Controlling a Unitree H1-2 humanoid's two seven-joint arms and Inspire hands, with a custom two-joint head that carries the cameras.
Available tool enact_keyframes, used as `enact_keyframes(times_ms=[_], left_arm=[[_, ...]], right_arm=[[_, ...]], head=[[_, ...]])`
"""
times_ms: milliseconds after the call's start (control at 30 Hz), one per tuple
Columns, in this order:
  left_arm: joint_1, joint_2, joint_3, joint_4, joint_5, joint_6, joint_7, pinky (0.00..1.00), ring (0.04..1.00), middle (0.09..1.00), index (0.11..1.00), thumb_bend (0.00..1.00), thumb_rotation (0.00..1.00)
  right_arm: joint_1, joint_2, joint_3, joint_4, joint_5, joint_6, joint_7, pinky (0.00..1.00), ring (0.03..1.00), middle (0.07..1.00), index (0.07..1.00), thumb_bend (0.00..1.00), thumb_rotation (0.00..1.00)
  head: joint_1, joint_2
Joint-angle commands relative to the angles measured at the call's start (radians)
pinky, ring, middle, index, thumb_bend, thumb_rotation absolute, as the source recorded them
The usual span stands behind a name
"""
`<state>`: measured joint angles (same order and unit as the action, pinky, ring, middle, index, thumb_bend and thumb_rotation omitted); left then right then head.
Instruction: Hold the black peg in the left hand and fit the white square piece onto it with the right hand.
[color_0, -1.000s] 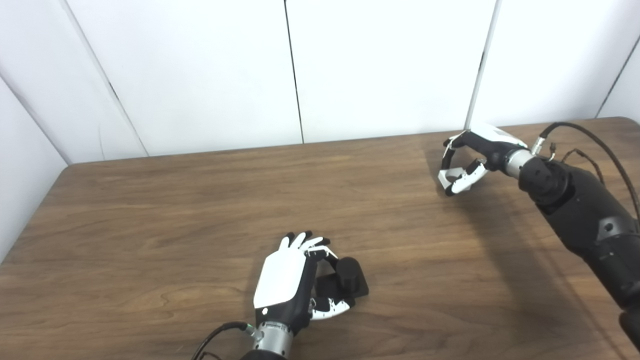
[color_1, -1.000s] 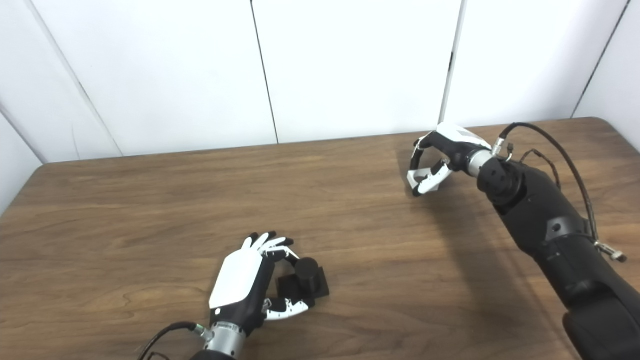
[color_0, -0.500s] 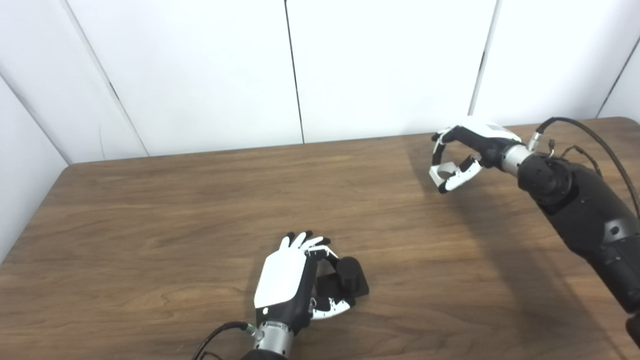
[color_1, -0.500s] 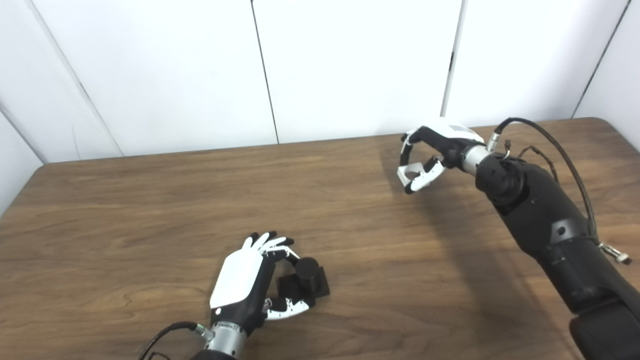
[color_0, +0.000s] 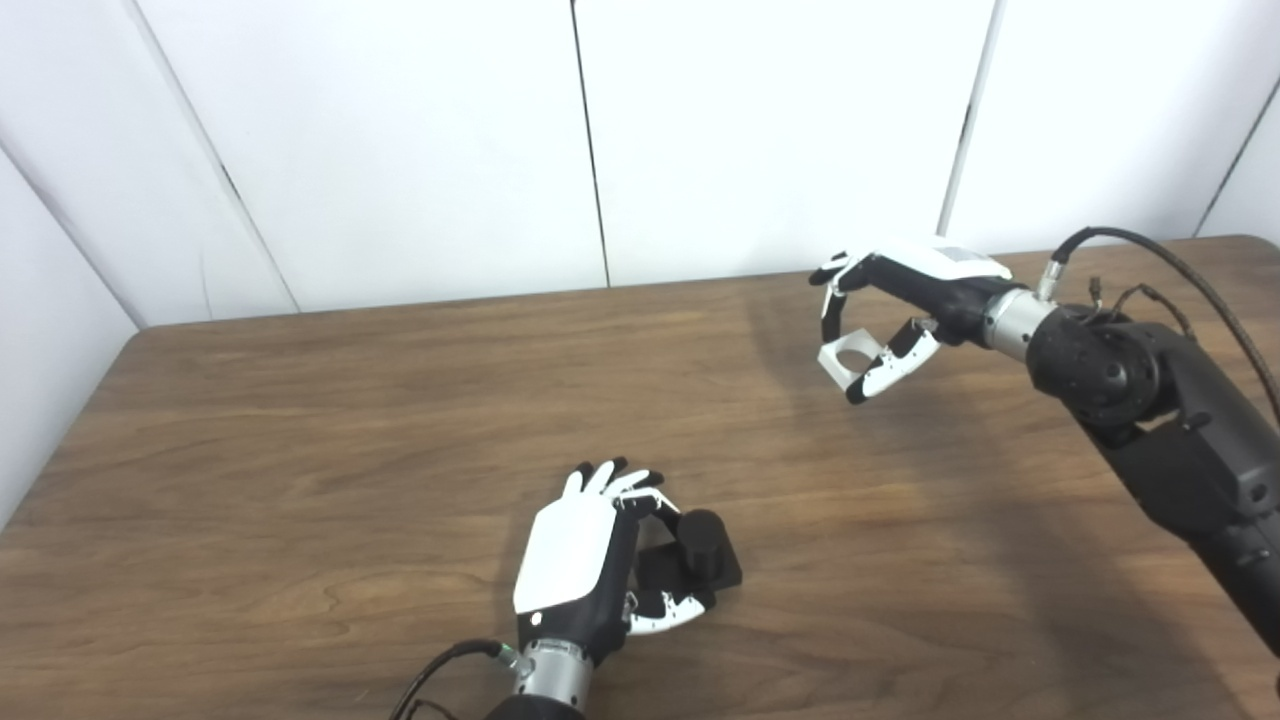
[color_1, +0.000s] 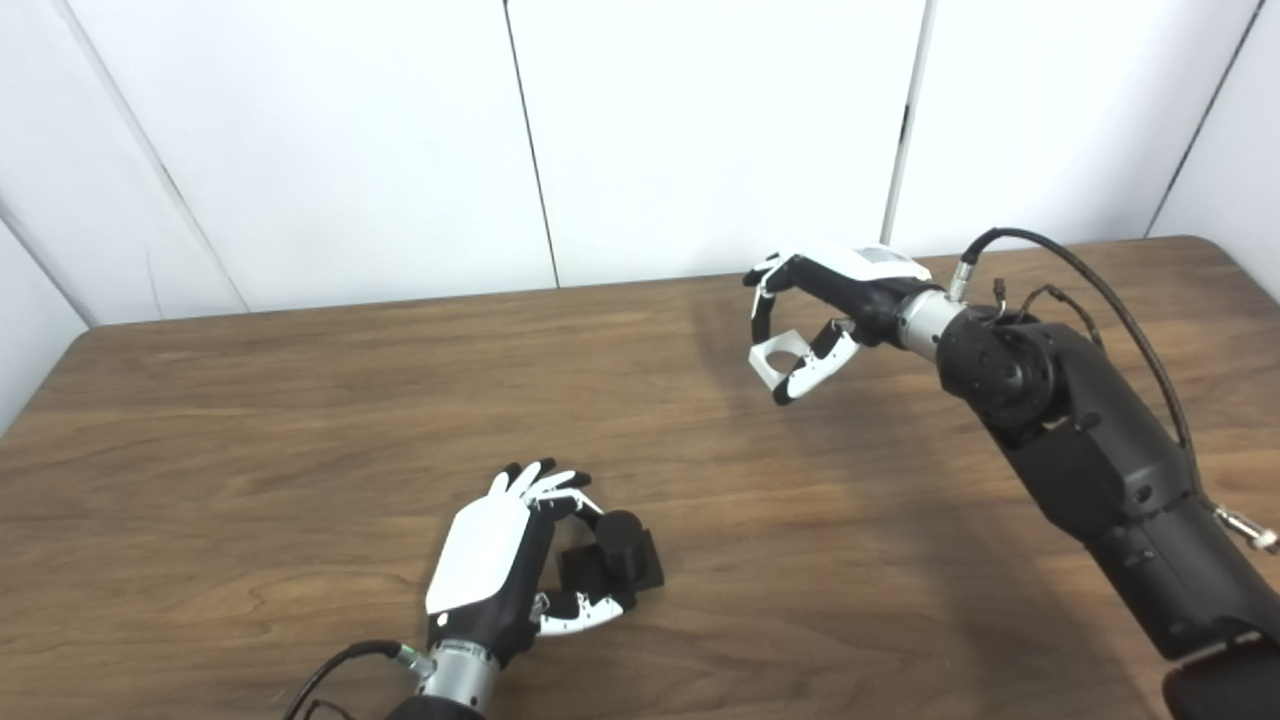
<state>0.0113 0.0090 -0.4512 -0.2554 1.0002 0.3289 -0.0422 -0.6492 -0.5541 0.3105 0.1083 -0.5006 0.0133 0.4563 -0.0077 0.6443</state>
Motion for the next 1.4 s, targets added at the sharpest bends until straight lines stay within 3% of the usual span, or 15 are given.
enact_keyframes(times_ms=[0, 267, 833, 1367], left_arm=[[-0.01, -0.001, -0.001, 0.026, 0.012, -0.001, -0.002, 1.0, 0.951, 0.84, 0.485, 0.52, 0.08], [-0.012, -0.004, -0.006, 0.036, 0.023, 0.007, -0.004, 1.0, 0.952, 0.843, 0.486, 0.51, 0.08], [-0.023, -0.009, -0.007, 0.052, 0.019, 0.005, 0.004, 1.0, 0.948, 0.843, 0.485, 0.51, 0.08], [-0.029, -0.011, -0.009, 0.063, 0.011, 0.002, 0.014, 1.0, 0.948, 0.841, 0.485, 0.51, 0.08]], right_arm=[[-0.039, -0.007, -0.017, -0.063, 0.014, -0.02, 0.006, 0.84, 0.932, 0.855, 0.488, 0.53, 0.14], [-0.022, 0.014, -0.014, -0.19, 0.061, -0.013, 0.072, 0.85, 0.95, 0.855, 0.488, 0.53, 0.14], [0.019, 0.057, -0.005, -0.391, 0.109, 0.083, 0.194, 0.86, 0.983, 0.876, 0.488, 0.53, 0.14], [0.039, 0.096, 0.03, -0.445, 0.113, 0.099, 0.23, 0.88, 0.988, 0.878, 0.488, 0.53, 0.14]], head=[[0.0, 0.001], [0.007, 0.001], [0.009, 0.003], [0.011, 0.013]])
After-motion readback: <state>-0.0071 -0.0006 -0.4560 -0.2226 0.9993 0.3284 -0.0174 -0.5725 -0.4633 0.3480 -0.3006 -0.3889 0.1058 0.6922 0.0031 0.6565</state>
